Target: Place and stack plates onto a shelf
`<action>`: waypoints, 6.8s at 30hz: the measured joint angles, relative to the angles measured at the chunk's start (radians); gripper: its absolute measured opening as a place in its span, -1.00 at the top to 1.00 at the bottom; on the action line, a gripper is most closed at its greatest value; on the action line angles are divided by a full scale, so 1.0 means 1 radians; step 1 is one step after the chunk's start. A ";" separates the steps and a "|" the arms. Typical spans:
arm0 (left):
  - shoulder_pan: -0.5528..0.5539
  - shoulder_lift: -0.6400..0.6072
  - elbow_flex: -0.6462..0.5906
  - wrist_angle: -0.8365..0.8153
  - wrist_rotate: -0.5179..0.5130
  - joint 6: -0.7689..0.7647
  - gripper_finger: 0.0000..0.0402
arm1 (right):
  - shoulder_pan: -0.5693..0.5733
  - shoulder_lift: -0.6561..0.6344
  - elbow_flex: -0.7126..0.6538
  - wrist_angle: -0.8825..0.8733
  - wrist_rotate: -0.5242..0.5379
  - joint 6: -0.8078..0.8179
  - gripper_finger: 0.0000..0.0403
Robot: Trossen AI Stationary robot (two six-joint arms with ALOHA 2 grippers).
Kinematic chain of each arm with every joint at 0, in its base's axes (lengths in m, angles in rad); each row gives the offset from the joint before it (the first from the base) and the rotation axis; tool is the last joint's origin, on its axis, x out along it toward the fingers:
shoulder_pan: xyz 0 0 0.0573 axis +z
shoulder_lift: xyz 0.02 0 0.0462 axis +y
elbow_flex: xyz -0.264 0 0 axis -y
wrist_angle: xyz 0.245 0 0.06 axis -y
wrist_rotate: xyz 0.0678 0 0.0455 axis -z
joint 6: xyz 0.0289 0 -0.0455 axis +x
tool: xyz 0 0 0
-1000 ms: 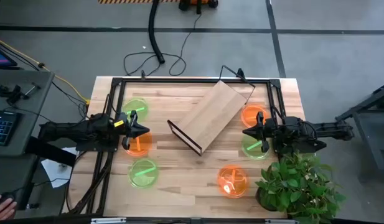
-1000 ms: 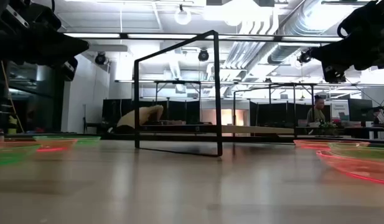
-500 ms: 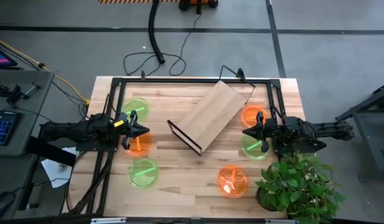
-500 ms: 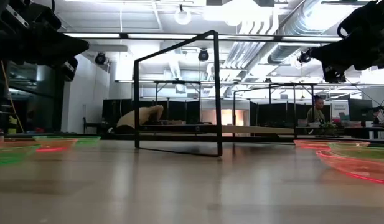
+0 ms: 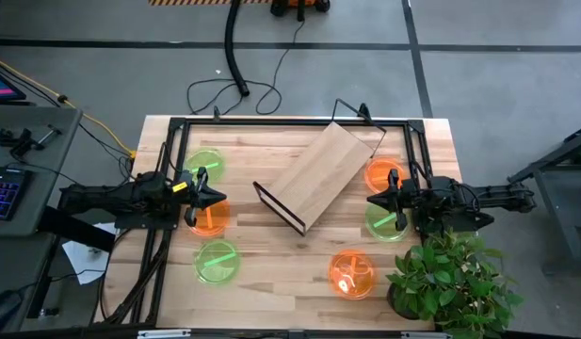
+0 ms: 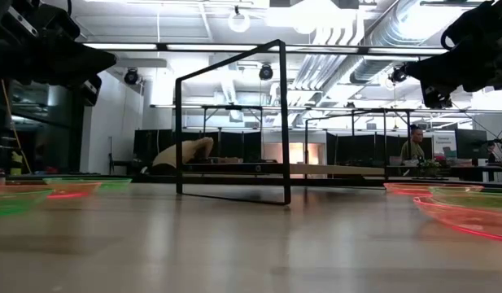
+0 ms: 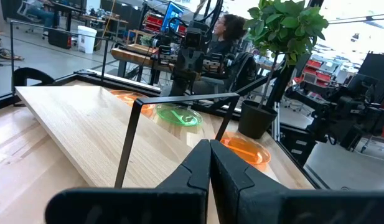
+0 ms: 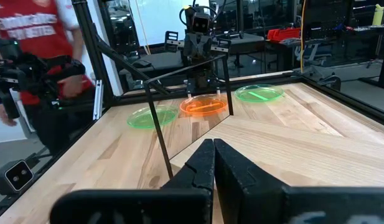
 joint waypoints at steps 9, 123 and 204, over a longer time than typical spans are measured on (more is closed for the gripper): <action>0.000 0.000 0.000 0.000 0.000 0.000 1.00 | 0.000 0.000 0.000 0.000 0.000 0.000 1.00; 0.000 0.000 0.000 0.000 0.000 0.000 1.00 | -0.124 0.623 0.681 -0.699 0.849 1.007 1.00; 0.000 0.000 0.000 0.000 0.000 0.000 1.00 | -0.321 1.202 0.635 -1.090 0.283 1.712 0.31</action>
